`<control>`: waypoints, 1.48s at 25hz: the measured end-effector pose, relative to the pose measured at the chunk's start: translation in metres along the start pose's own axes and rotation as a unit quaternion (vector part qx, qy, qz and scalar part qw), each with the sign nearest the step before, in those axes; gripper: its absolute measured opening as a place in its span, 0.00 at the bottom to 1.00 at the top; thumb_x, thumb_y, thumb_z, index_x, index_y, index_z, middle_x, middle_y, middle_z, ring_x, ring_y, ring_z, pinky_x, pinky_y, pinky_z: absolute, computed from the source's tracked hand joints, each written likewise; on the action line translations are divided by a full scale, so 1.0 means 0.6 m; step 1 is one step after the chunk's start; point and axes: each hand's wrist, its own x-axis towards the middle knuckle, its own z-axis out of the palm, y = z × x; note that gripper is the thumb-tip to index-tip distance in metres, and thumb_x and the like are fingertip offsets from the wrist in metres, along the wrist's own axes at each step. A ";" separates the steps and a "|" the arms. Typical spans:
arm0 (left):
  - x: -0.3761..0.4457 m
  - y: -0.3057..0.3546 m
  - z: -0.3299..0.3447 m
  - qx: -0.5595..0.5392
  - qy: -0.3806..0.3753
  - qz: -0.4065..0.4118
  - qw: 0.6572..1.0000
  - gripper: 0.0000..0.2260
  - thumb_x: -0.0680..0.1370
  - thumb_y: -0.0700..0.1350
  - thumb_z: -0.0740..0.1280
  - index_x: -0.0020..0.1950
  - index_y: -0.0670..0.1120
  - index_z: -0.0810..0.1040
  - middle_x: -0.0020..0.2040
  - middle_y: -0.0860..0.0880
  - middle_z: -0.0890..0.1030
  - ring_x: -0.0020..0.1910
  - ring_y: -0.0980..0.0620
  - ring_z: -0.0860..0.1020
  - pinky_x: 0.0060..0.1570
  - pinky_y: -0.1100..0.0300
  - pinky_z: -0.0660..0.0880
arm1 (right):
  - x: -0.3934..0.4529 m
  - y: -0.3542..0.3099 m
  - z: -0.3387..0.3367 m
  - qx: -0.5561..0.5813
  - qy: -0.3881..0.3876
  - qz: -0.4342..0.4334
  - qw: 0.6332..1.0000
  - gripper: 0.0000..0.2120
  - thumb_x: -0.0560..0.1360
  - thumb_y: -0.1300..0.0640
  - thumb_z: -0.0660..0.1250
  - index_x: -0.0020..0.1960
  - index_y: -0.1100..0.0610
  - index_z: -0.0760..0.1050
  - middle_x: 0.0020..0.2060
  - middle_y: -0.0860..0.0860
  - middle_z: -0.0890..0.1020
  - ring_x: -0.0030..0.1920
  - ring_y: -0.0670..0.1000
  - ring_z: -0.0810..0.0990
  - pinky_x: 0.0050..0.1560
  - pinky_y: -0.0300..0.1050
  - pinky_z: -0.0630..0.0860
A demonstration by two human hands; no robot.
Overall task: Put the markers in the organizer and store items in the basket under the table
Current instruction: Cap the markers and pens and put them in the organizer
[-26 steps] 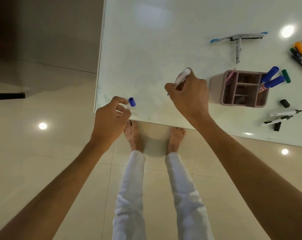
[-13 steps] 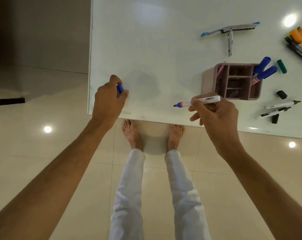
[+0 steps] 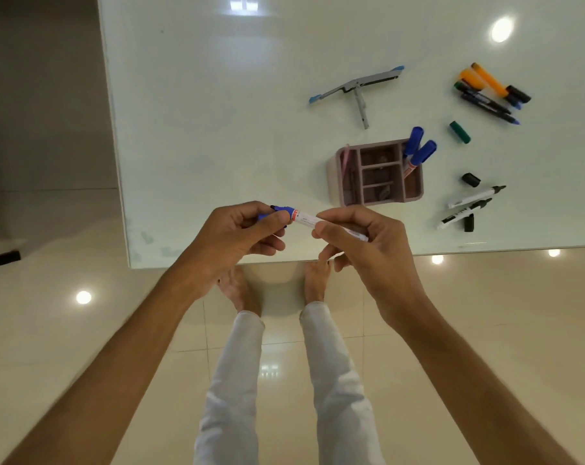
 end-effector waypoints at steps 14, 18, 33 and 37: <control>0.050 0.053 0.151 0.078 0.021 -0.021 0.996 0.18 0.87 0.52 0.60 0.40 0.45 0.73 0.23 0.55 0.68 0.21 0.56 0.65 0.25 0.66 0.64 | -0.006 0.001 -0.062 -0.116 0.035 -0.063 0.991 0.12 0.81 0.48 0.71 0.58 0.53 0.87 0.41 0.42 0.86 0.39 0.41 0.82 0.41 0.29 0.74; 0.058 0.077 0.175 0.081 0.017 0.013 0.996 0.18 0.87 0.53 0.58 0.43 0.44 0.75 0.28 0.53 0.72 0.21 0.57 0.70 0.26 0.69 0.67 | -0.024 -0.004 -0.083 -0.113 0.061 -0.080 0.989 0.09 0.84 0.49 0.68 0.55 0.52 0.85 0.34 0.41 0.80 0.35 0.41 0.78 0.36 0.30 0.73; 0.107 0.128 0.142 0.071 0.138 0.106 0.982 0.17 0.88 0.58 0.51 0.62 0.50 0.75 0.36 0.54 0.80 0.36 0.56 0.80 0.42 0.58 0.79 | 0.071 0.012 -0.200 -0.216 0.207 -0.047 0.953 0.10 0.85 0.52 0.68 0.57 0.58 0.82 0.46 0.47 0.82 0.39 0.43 0.80 0.49 0.43 0.83; 0.106 0.120 0.136 0.057 0.141 0.127 0.980 0.15 0.89 0.55 0.52 0.61 0.50 0.75 0.34 0.55 0.80 0.35 0.57 0.79 0.40 0.61 0.79 | 0.097 0.014 -0.196 -0.246 0.200 -0.031 0.948 0.19 0.83 0.44 0.69 0.66 0.56 0.80 0.46 0.46 0.81 0.41 0.44 0.79 0.51 0.45 0.83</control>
